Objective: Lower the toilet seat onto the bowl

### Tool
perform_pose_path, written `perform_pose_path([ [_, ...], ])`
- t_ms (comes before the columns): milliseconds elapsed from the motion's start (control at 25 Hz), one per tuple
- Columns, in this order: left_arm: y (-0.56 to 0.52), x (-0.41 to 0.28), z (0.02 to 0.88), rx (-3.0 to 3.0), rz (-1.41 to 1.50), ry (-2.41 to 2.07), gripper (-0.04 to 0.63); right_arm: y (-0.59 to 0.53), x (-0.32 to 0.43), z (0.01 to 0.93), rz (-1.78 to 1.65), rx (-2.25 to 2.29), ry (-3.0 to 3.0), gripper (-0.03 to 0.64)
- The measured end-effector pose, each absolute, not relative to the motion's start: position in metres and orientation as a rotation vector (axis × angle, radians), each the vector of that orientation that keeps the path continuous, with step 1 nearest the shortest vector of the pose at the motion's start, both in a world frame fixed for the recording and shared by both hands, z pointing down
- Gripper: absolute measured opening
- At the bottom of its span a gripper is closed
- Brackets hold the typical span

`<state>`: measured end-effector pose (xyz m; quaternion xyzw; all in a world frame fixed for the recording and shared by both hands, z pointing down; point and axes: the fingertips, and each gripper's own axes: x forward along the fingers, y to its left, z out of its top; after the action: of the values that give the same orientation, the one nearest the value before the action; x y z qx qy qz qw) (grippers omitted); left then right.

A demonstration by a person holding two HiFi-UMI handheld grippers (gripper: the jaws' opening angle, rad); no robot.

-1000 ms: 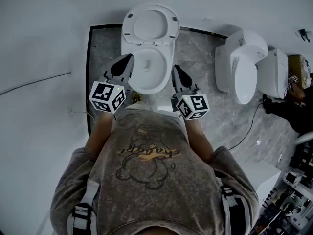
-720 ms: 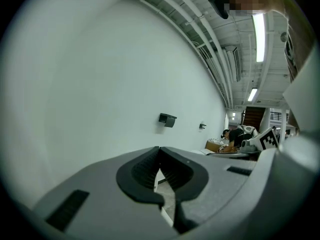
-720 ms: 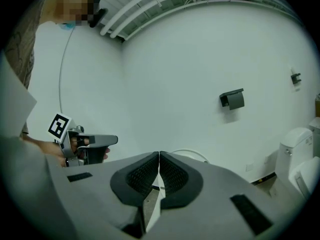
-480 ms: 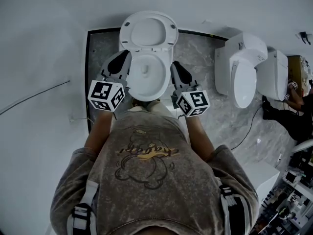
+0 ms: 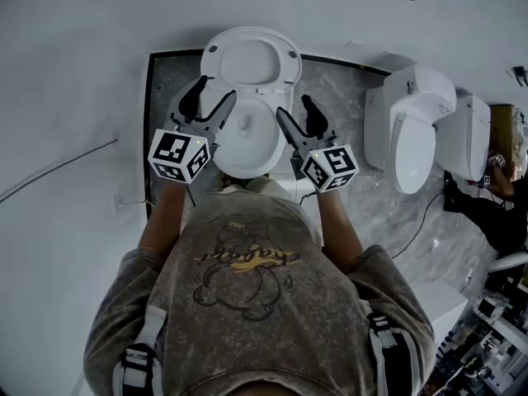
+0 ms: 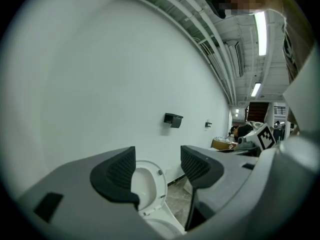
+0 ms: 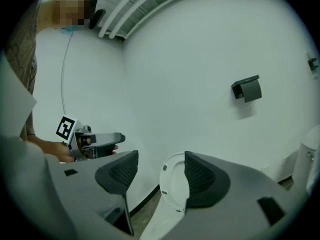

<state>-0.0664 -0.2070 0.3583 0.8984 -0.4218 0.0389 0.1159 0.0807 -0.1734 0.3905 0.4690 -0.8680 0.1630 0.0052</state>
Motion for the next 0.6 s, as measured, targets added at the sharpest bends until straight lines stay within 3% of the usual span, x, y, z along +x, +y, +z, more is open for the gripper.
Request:
perform_pose_path([
  [600,-0.333,-0.038,0.419,2.633,0.321,-1.172,0.290,-0.312,0.096,0.431,0.408,1.304,-2.628,0.282],
])
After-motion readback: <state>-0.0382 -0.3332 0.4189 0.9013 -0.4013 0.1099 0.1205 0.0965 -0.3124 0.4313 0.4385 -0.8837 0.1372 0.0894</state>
